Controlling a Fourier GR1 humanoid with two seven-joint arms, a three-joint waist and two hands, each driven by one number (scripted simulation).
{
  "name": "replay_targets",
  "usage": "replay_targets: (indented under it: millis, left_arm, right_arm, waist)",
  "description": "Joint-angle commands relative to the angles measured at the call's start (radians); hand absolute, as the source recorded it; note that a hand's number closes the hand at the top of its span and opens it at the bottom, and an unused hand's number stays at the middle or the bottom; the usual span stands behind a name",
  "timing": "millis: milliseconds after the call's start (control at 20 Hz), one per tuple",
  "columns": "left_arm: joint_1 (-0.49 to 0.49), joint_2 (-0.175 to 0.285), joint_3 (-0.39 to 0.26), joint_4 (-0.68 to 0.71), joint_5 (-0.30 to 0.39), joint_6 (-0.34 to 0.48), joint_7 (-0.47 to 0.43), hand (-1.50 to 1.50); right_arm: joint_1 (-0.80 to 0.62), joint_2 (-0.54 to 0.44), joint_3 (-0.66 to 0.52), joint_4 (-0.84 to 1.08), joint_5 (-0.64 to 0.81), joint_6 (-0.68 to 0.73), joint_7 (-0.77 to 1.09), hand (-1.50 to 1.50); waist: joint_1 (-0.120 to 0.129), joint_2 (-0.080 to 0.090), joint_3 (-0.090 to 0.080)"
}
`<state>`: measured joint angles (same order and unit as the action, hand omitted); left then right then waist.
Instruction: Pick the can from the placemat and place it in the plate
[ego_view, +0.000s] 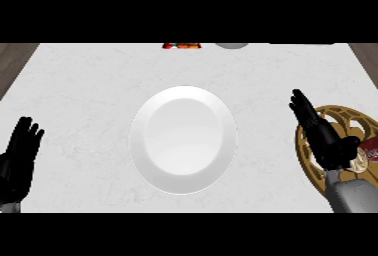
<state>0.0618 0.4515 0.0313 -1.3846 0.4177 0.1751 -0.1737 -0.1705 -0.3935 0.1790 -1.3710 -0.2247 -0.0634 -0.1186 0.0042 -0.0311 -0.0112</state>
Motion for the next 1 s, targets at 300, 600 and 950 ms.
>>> replay_targets:
  millis: [300,600,950]
  left_arm:
    - [-0.147,0.066,-0.082,-0.104,-0.082,-0.049,0.019,0.0]
    - [-0.265,0.065,-0.149,-0.183,-0.138,-0.018,0.142,0.0]
    - [-0.326,0.084,-0.108,-0.153,-0.11,-0.083,0.189,0.0]
  right_arm:
    - [-0.208,-0.329,0.124,-0.233,0.244,0.351,-0.118,1.5]
    - [0.141,-0.343,0.074,-0.095,0.162,0.407,-0.55,-1.5]
    - [0.191,-0.4,-0.108,0.012,-0.018,0.603,-0.801,-1.5]
  waist:
    - [-0.054,-0.039,-0.005]
    - [-0.039,0.032,0.016]
    - [-0.019,0.032,0.012]
